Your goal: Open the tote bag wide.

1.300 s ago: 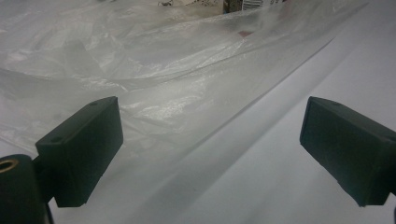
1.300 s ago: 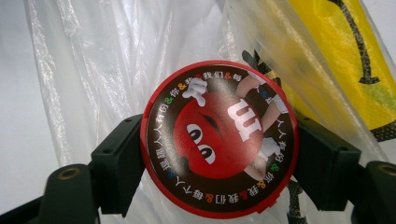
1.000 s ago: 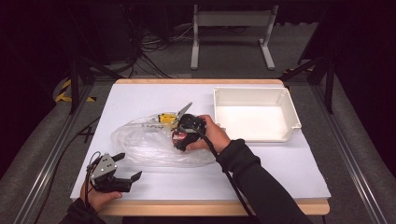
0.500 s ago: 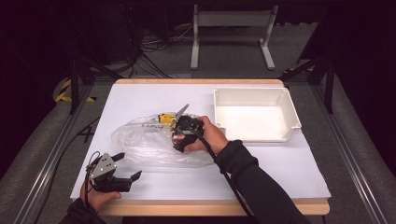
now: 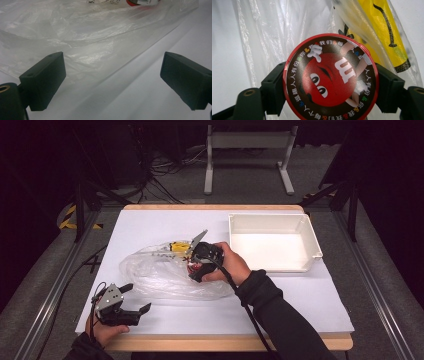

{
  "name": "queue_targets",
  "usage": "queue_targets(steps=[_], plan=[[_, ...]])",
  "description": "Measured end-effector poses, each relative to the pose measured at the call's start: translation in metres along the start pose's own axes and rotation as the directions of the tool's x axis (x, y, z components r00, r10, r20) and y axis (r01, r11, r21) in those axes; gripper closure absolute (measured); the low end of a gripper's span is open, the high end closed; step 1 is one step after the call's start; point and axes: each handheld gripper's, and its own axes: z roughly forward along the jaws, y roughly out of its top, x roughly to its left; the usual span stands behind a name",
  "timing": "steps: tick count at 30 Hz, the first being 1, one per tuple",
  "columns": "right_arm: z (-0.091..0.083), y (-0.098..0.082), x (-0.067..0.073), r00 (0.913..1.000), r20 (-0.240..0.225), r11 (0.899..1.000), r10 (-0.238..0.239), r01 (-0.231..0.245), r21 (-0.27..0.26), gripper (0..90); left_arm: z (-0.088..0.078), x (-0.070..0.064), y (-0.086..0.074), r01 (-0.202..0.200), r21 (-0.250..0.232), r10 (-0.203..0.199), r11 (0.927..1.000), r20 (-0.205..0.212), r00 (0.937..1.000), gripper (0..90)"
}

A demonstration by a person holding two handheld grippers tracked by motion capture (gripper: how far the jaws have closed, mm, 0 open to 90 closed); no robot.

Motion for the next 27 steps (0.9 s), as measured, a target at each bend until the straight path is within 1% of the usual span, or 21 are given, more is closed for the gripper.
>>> queue_targets(steps=[1,5,7,8,16,27], plan=[[-0.001,0.0,0.0,0.9999,0.005,1.0,-0.009,0.009,0.001,25.2,0.0,0.0,0.0,0.0,-0.002,0.0,1.0,0.0,1.0,7.4],[-0.005,-0.001,0.001,0.9997,-0.007,1.0,-0.022,0.022,-0.004,25.2,-0.001,0.001,0.0,0.008,-0.003,-0.008,1.0,0.002,1.0,7.6],[-0.008,-0.001,0.003,0.9998,-0.007,1.0,-0.016,0.016,-0.005,25.2,-0.001,0.001,0.0,0.009,-0.01,-0.009,0.9999,-0.004,1.0,7.6],[-0.009,-0.001,0.003,0.9995,-0.008,0.999,-0.03,0.03,-0.01,25.2,-0.001,0.001,-0.001,0.008,-0.011,-0.008,0.9999,-0.003,1.0,7.5],[-0.016,-0.002,0.008,0.9993,-0.007,0.999,-0.035,0.035,-0.01,25.2,-0.001,0.001,-0.001,0.009,-0.011,-0.009,0.9999,-0.008,0.9999,7.0],[-0.025,-0.002,0.008,0.9989,0.001,0.998,-0.048,0.048,-0.028,25.2,0.0,0.001,-0.001,0.015,-0.009,-0.015,0.9999,-0.006,0.9999,6.8]])
